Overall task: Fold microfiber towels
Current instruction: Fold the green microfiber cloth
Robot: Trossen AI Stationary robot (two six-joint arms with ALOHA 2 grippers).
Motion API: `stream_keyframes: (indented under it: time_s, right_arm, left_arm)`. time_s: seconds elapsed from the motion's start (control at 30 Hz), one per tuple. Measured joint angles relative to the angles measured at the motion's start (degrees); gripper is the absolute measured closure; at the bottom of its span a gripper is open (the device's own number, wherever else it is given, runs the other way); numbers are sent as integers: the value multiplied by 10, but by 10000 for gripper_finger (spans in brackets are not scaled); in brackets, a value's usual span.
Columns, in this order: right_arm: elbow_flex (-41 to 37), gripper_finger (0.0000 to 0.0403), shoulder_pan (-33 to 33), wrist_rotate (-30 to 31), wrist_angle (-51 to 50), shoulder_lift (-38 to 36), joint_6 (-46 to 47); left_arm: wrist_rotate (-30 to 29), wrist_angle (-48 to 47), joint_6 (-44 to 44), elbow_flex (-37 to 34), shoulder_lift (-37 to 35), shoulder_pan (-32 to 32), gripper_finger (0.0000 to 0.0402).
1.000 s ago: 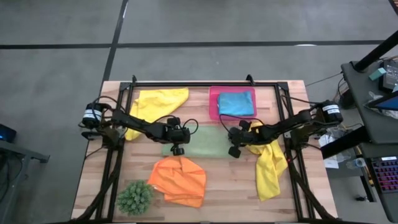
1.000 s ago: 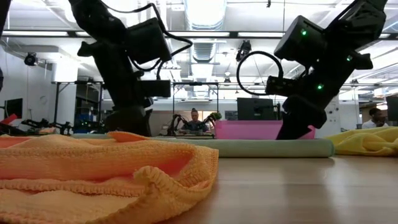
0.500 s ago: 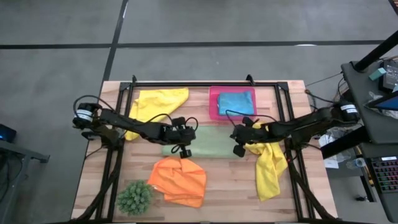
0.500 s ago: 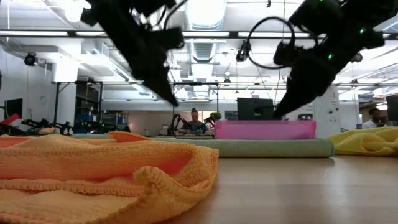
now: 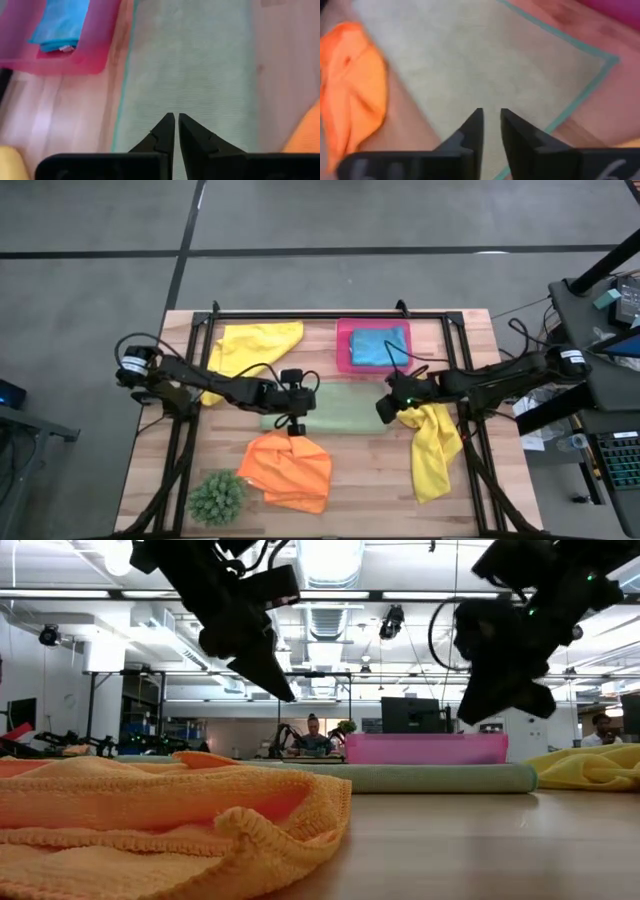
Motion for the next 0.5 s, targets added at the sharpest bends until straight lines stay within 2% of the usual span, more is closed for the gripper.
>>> stream_keyframes:
  time_s: [0.17, 0.3, 0.5]
  right_arm:
    - [5, 253, -14, -10, -1, 34, 55]
    - [5, 198, -27, -6, -4, 59, 66]
    - [5, 159, -34, -5, -12, 99, 74]
  left_arm:
    - [0, -1, 55, -14, 0, 8, 391]
    - [1, 0, 61, -43, -2, 8, 391]
    - [1, 24, 38, -69, -2, 8, 391]
